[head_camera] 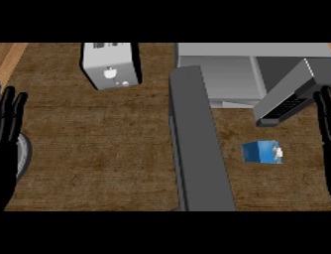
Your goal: Pick up the milk, place it into the microwave and close the microwave
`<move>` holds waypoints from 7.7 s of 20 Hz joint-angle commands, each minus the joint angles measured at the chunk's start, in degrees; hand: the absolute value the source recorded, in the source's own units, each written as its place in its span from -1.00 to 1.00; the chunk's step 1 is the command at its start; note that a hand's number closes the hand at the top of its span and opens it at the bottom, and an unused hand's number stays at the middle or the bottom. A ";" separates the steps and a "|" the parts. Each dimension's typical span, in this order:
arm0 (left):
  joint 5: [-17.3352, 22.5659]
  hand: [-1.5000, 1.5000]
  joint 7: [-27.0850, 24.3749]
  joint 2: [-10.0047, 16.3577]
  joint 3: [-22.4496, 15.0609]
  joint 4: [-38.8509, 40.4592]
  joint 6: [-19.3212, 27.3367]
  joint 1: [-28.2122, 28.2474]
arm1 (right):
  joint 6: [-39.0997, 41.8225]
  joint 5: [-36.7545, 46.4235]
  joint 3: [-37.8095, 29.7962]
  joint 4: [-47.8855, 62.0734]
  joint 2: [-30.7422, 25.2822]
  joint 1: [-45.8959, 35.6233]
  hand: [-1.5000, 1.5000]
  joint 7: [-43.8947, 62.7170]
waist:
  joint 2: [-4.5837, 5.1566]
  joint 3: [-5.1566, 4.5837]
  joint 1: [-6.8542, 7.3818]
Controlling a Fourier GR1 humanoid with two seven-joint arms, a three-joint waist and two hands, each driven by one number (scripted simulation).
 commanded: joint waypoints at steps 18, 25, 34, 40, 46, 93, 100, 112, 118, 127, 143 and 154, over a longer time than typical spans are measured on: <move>6.21 -1.00 -10.82 -5.40 -13.17 -0.95 3.62 19.77 | -2.82 13.36 12.88 -6.80 6.11 28.62 -1.00 -16.39 | -2.09 1.18 0.17; 5.28 -1.00 -19.38 -5.93 -17.17 5.17 3.94 22.67 | -2.42 7.75 7.85 1.22 6.03 27.47 -1.00 -22.39 | -2.02 1.18 0.18; 9.63 -1.00 -26.91 -3.21 -15.97 4.64 -0.96 32.01 | -4.17 5.71 4.53 18.90 6.90 19.42 -1.00 -29.25 | -2.01 1.18 0.59; 7.39 -1.00 -27.50 -3.79 -17.82 5.69 0.53 31.67 | -11.37 4.31 0.87 29.35 6.91 12.17 -1.00 -32.55 | -1.97 1.19 0.52; 6.86 -1.00 -30.29 -4.05 -20.17 6.22 0.59 34.44 | -8.81 2.30 -6.01 45.21 5.76 9.93 -1.00 -44.37 | -1.94 1.21 0.58; 8.87 -1.00 -39.27 0.57 -23.88 7.68 1.85 39.32 | -11.76 1.69 -17.91 90.75 -2.25 -20.60 1.00 -66.32 | -1.85 1.23 0.97; 12.64 -1.00 -40.57 3.14 -21.55 7.76 -1.50 41.60 | -13.52 2.41 -20.39 101.58 -1.88 -28.38 1.00 -67.59 | -1.48 1.33 2.28; 12.08 -1.00 -39.26 4.14 -22.90 5.16 -1.20 42.62 | -4.57 2.47 -19.00 105.05 0.05 -33.17 1.00 -68.17 | -1.59 1.29 1.80; 13.30 -1.00 -36.97 5.50 -22.23 0.37 -0.54 44.44 | -3.05 2.61 -17.38 99.51 -0.74 -29.26 1.00 -67.68 | -1.99 1.21 0.86; 13.92 -1.00 -40.27 6.27 -22.32 4.67 -2.83 44.44 | -2.17 2.35 -10.92 73.53 -0.49 -15.51 1.00 -52.67 | -2.52 1.04 -0.45; 14.80 -1.00 -44.19 6.24 -22.77 5.41 -2.09 47.80 | 4.07 -4.87 -2.40 39.64 6.44 -2.09 1.00 -34.08 | -2.11 1.15 0.54; 16.46 -1.00 -41.59 6.63 -20.68 5.00 -0.90 44.73 | -12.91 0.92 5.36 50.97 6.90 -16.49 1.00 -29.86 | -1.93 1.18 0.99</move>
